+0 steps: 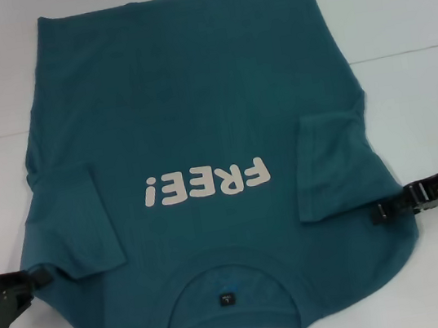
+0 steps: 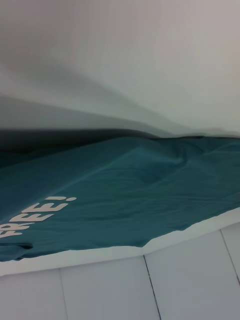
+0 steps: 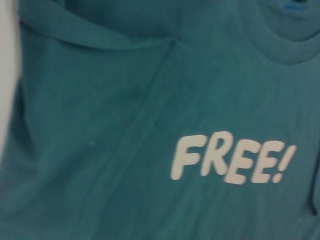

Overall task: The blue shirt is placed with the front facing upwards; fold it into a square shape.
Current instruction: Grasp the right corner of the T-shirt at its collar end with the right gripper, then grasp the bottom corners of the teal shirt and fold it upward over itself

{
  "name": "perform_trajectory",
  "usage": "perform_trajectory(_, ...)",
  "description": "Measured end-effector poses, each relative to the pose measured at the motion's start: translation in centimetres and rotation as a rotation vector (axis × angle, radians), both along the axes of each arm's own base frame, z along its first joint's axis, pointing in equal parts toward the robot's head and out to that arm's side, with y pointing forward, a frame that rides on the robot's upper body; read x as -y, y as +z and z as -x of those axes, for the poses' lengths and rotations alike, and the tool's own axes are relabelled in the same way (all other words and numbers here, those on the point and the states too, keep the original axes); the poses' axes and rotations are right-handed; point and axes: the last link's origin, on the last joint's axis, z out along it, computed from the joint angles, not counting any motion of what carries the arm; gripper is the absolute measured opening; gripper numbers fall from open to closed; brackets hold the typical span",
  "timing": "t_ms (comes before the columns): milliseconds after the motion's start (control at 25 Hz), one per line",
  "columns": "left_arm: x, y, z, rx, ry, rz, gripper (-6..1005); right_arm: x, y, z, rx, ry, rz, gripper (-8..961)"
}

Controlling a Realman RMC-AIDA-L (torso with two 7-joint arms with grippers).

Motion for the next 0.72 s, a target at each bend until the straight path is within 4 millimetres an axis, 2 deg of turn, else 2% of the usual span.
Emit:
perform_trajectory(360, 0.0, 0.0, 0.1, -0.001, 0.003, -0.001, 49, 0.0, -1.2, 1.8, -0.073, 0.017, 0.024, 799)
perform_trajectory(720, 0.3, 0.2, 0.4, 0.009, 0.021, -0.020, 49, 0.0, -0.8, 1.2, -0.071, -0.028, 0.004, 798)
